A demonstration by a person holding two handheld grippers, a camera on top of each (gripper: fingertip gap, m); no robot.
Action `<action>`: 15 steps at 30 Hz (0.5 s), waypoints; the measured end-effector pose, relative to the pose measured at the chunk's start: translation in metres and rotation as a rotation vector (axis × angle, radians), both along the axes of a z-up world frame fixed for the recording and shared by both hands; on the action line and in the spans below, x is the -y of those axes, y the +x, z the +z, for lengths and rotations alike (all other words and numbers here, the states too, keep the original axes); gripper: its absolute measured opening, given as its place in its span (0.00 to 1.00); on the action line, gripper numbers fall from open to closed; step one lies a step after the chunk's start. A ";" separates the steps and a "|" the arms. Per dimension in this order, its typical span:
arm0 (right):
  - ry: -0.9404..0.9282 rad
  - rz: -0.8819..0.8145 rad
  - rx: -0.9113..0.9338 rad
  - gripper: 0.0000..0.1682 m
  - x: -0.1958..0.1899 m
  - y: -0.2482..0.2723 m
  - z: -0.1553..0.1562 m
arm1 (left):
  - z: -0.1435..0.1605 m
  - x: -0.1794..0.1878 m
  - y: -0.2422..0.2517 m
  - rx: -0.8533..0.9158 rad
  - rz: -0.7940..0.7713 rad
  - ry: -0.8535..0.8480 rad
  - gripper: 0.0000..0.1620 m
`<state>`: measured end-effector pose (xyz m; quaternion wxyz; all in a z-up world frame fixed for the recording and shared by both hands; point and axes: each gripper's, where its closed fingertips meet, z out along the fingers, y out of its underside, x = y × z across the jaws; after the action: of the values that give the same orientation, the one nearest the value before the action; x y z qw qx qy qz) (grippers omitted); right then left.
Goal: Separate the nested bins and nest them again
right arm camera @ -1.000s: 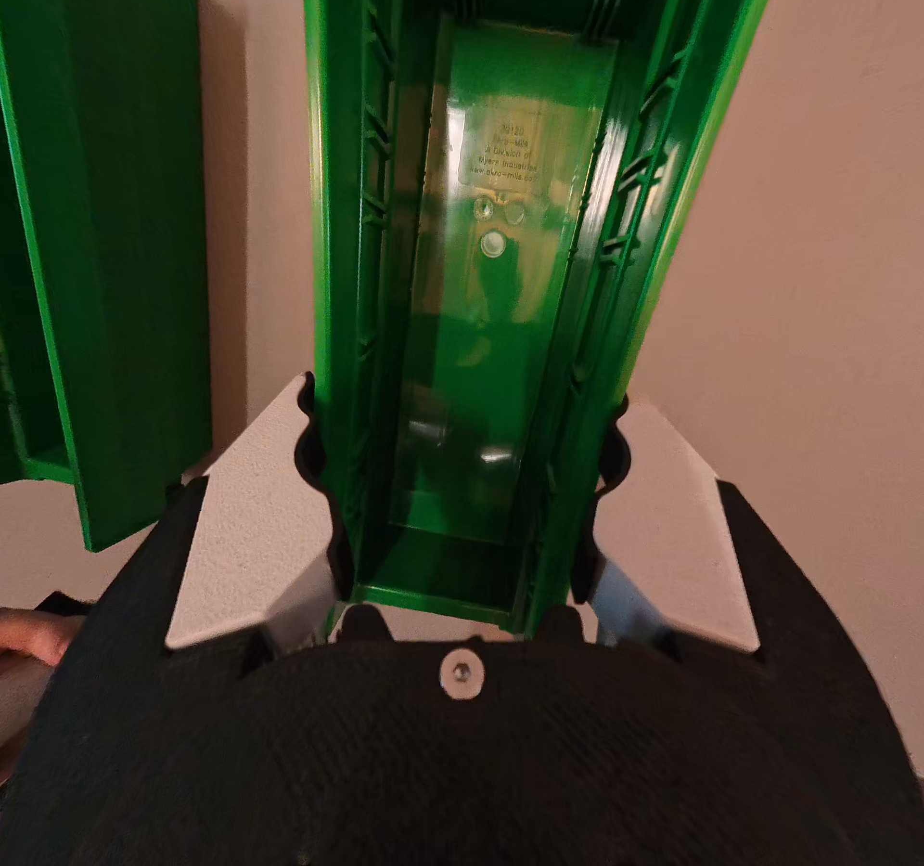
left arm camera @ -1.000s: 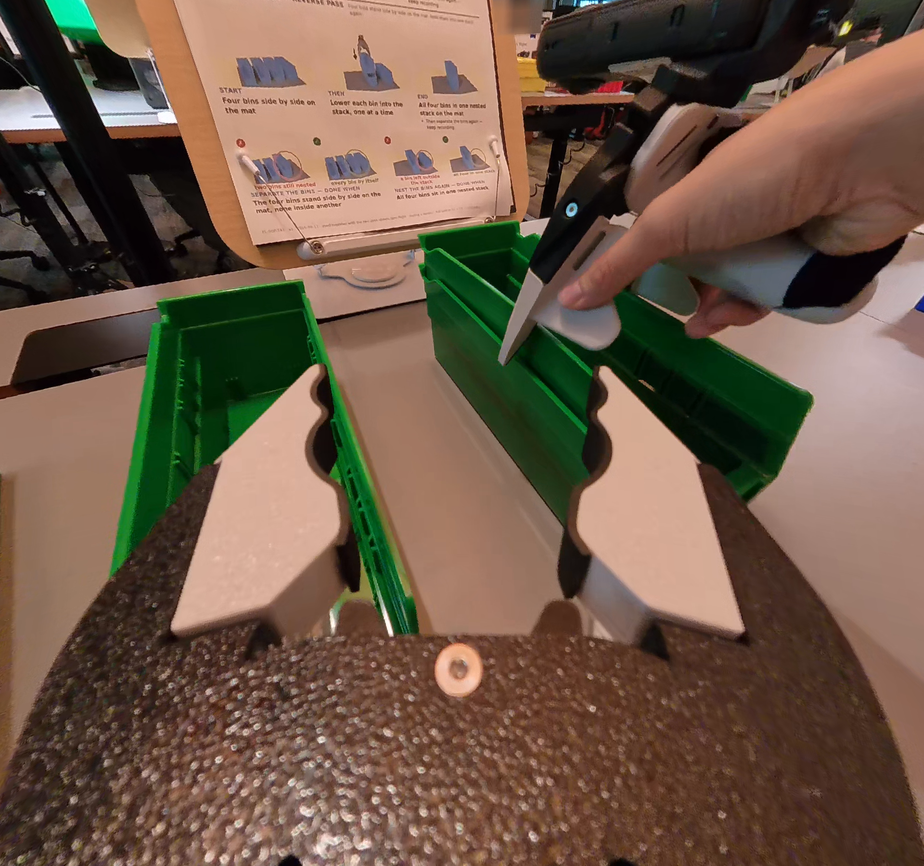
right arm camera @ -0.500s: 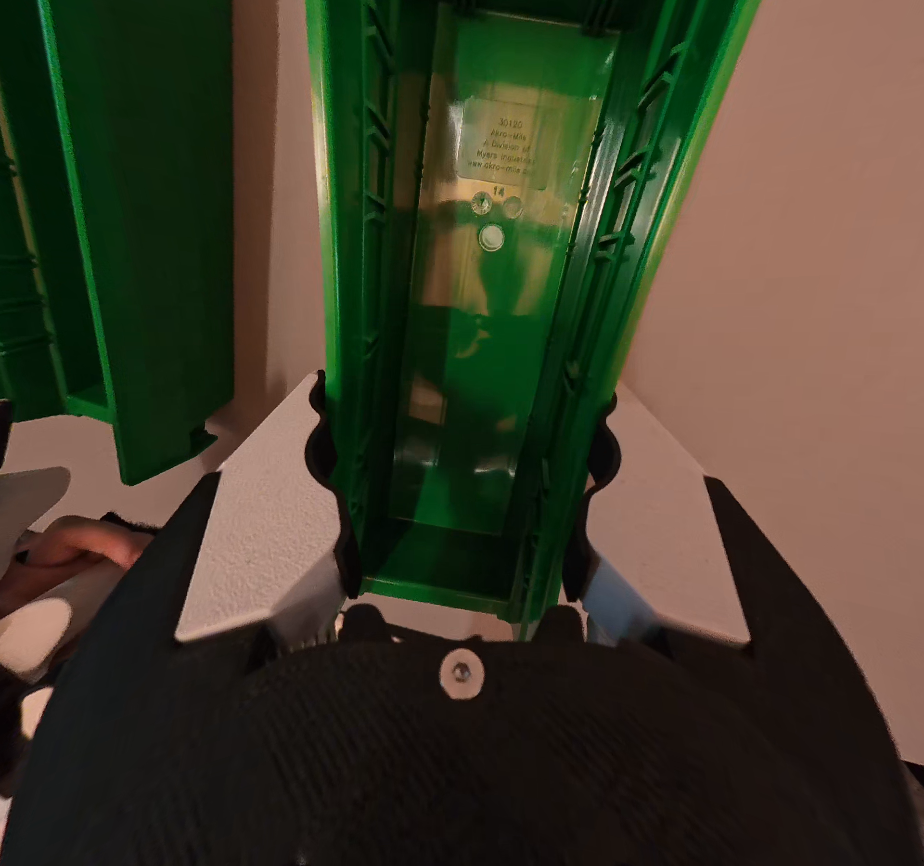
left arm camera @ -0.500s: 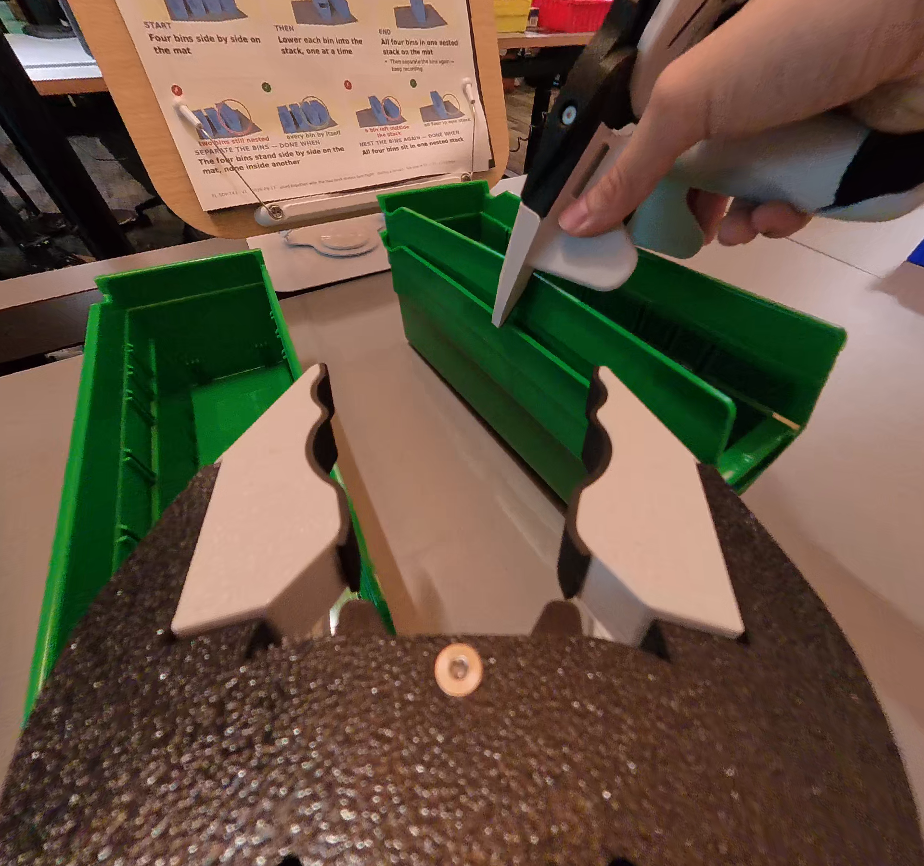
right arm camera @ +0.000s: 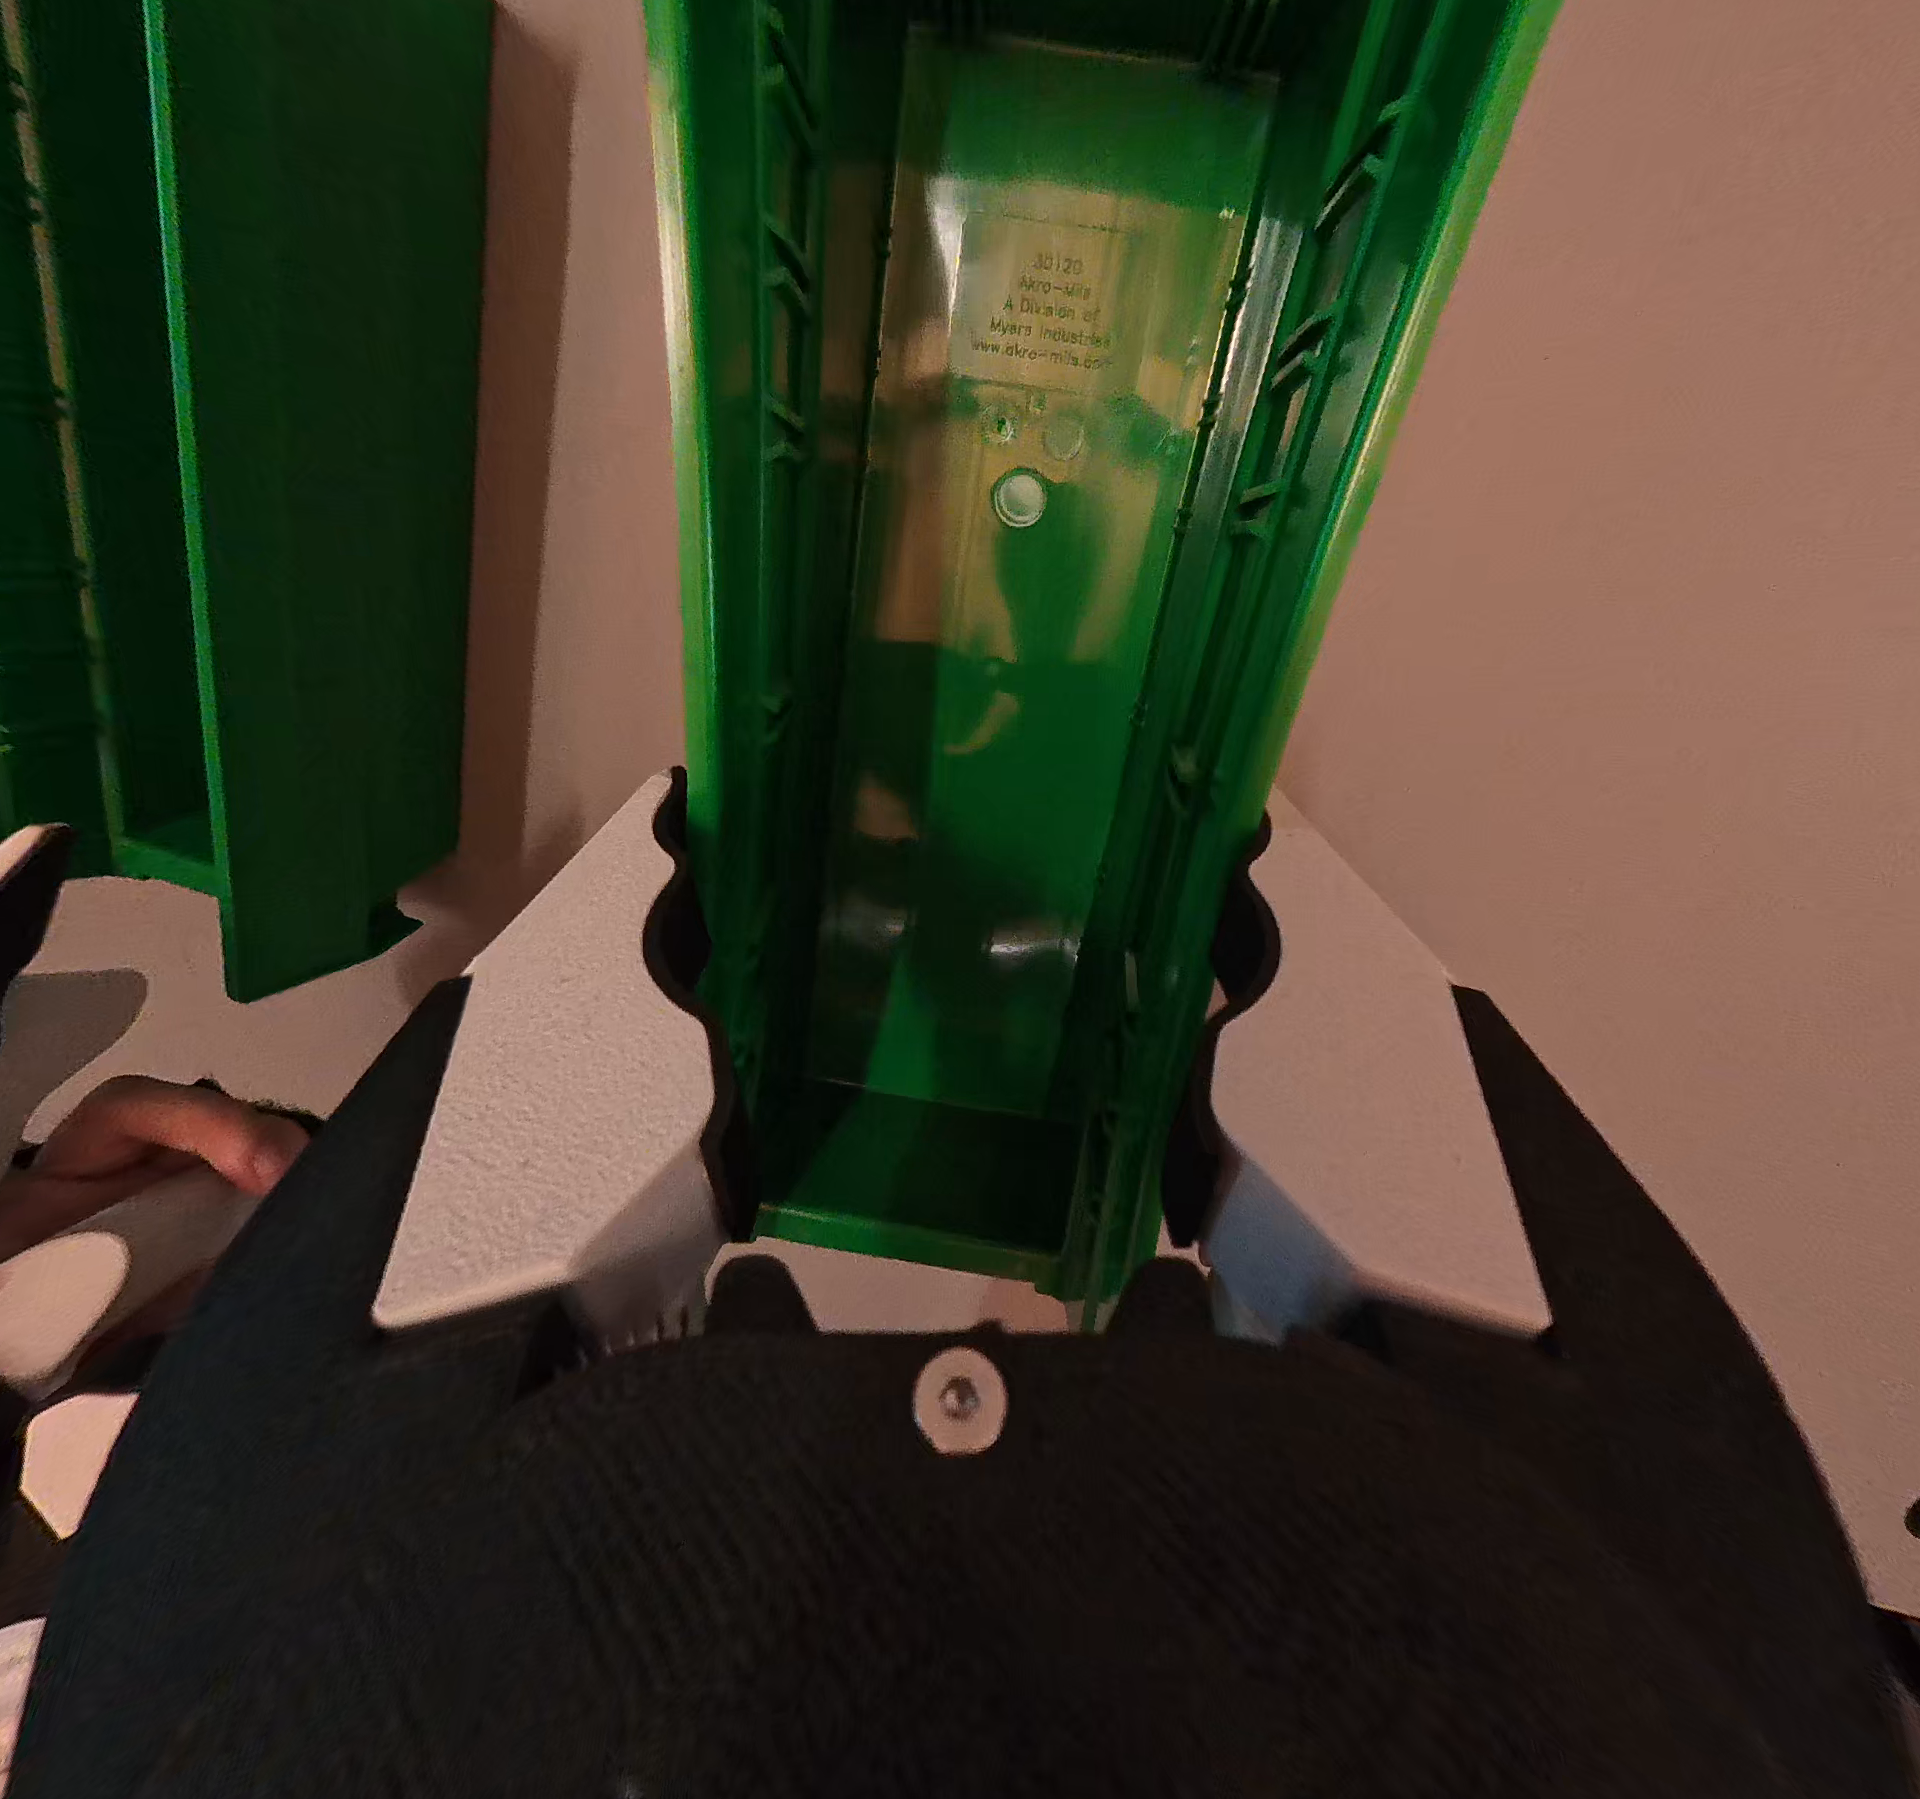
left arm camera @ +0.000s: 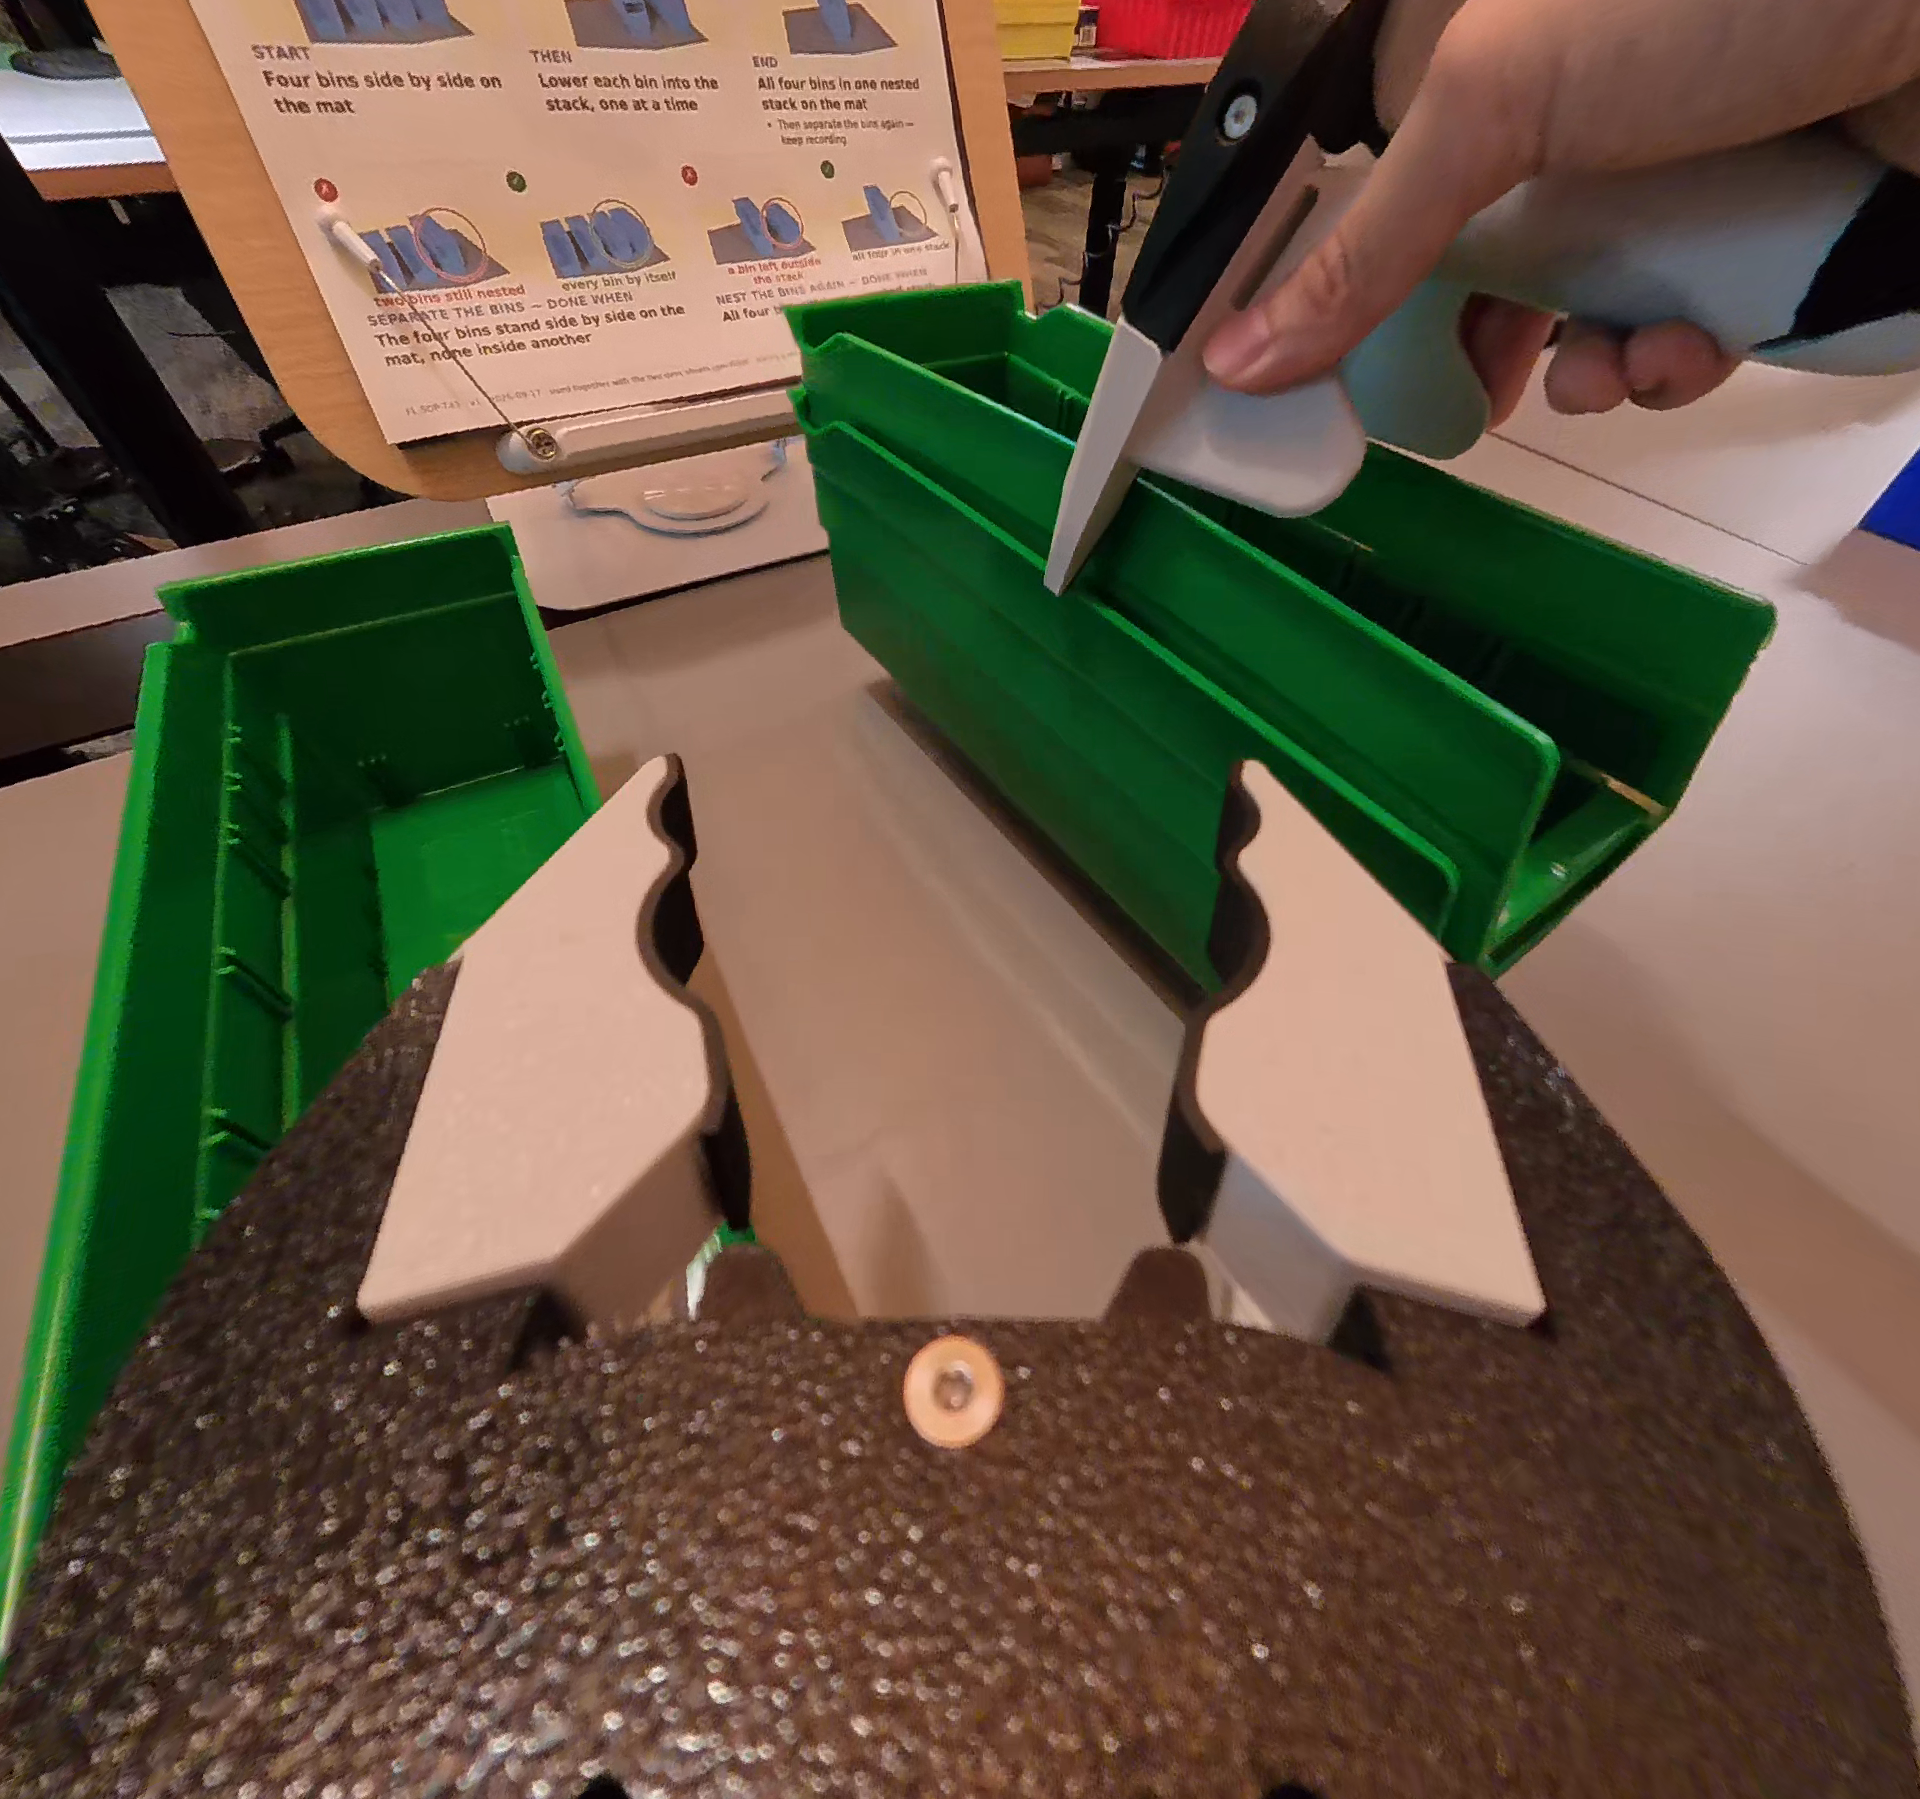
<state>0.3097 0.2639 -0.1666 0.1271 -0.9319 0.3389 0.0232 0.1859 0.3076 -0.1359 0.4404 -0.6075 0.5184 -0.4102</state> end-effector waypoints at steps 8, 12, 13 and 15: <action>-0.013 -0.006 0.049 0.59 0.006 0.007 -0.005 | -0.002 0.005 0.003 -0.015 -0.010 0.008 0.61; -0.062 0.021 0.104 0.59 0.008 0.012 -0.008 | -0.005 0.006 0.003 -0.028 -0.011 0.011 0.61; -0.070 0.027 0.109 0.59 0.009 0.012 -0.009 | -0.005 0.007 0.004 -0.029 -0.012 0.011 0.61; -0.057 0.025 0.082 0.59 0.008 0.010 -0.010 | -0.005 0.008 0.004 -0.029 -0.016 0.006 0.61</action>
<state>0.3200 0.2562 -0.1769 0.1140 -0.9395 0.3221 -0.0228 0.1904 0.2997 -0.1413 0.4316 -0.6078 0.5308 -0.4033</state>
